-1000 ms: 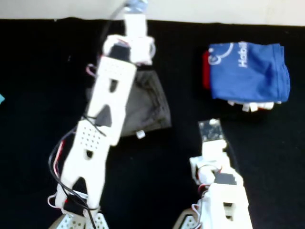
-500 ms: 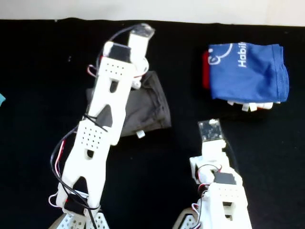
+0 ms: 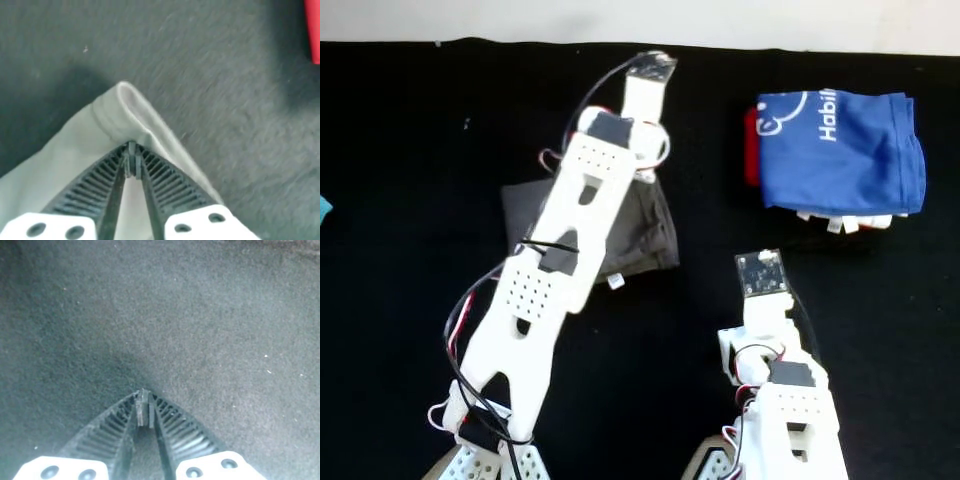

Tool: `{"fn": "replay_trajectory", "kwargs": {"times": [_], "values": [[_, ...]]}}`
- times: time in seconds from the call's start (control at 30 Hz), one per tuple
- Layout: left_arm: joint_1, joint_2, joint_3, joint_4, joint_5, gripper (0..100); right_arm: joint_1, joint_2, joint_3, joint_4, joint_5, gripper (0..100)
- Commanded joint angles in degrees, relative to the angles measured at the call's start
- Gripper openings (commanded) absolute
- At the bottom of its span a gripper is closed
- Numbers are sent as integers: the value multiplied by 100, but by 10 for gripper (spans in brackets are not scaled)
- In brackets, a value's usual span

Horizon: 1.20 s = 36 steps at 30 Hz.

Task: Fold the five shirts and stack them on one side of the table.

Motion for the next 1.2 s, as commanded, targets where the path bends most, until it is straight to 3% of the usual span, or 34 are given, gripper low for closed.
{"fn": "replay_trajectory", "kwargs": {"times": [0.0, 0.13, 0.37, 0.43, 0.6, 0.9, 1.17], "values": [[110, 127, -224, -440, 70, 9, 57, -4, 31, -119, 53, 5], [277, 224, -664, -246, 79, 9, 57, -4, 31, -119, 53, 5], [391, 224, -2325, 1301, 79, 9, 57, -4, 31, -119, 53, 5], [330, 215, -2818, 1785, 79, 9, 57, -4, 31, -119, 53, 5], [-242, -92, -2730, 2734, 53, 9, 57, -4, 31, -119, 53, 5], [-1956, 391, -2738, 2831, 53, 9, 57, -13, 31, -119, 53, 5], [-2070, 840, -2774, 2840, 79, 9, 57, -13, 31, -119, 62, 5]]}}
